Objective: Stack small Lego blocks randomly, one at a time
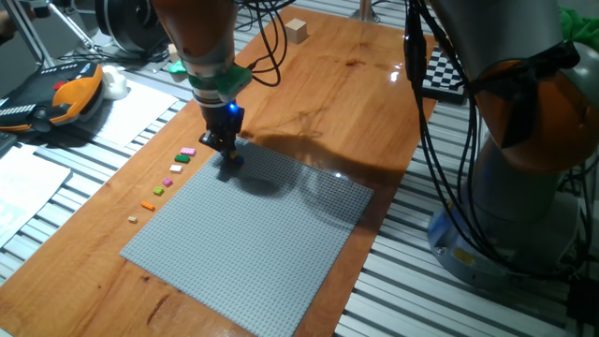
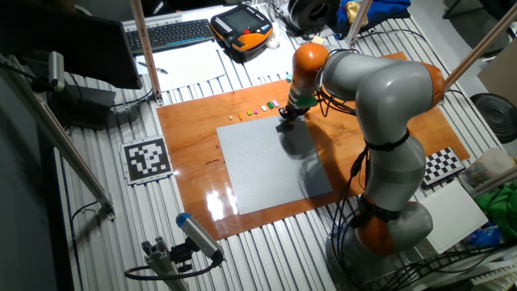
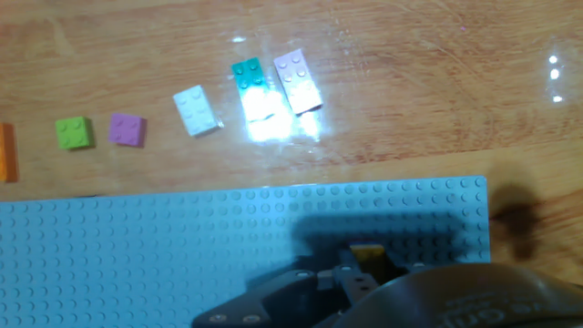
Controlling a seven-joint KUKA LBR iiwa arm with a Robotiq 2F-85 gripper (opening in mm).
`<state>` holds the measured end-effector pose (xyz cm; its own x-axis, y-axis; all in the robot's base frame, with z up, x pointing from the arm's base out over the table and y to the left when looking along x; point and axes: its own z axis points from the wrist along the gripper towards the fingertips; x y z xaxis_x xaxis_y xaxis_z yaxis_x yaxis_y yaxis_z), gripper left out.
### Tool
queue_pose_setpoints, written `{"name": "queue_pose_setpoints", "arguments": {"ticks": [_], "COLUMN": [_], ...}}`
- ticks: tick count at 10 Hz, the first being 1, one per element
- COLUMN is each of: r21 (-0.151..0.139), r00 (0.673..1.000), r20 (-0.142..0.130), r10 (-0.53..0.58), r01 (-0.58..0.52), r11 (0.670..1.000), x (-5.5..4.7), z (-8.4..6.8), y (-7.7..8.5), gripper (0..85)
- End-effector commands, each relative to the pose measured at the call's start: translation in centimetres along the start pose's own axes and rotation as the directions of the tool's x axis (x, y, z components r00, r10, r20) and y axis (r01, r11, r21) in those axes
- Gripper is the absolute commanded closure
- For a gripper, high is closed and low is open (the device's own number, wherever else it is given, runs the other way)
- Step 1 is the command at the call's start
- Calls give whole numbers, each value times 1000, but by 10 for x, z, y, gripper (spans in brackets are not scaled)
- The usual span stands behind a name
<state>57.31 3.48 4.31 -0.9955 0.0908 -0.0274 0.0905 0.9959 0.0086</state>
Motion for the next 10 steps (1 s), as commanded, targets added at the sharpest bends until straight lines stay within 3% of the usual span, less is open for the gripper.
{"name": "queue_pose_setpoints", "arguments": {"ticks": [1, 2, 5, 7, 8, 9, 10], "r21": [4, 4, 5, 19, 21, -7, -27], "r00": [1000, 1000, 1000, 1000, 1000, 999, 999], "r20": [2, 2, -1, -6, -14, -16, -18], "r10": [8, 13, 13, 3, -15, -36, -42], "r01": [-8, -13, -13, -3, 15, 36, 41], "r11": [1000, 1000, 1000, 1000, 1000, 999, 999], "x": [-3, -4, -8, -12, -15, -16, -18], "z": [-4, -6, -10, -25, -36, -44, -52], "y": [-1, -1, -1, 0, -3, -10, -18], "gripper": [680, 510, 510, 510, 680, 850, 850]}}
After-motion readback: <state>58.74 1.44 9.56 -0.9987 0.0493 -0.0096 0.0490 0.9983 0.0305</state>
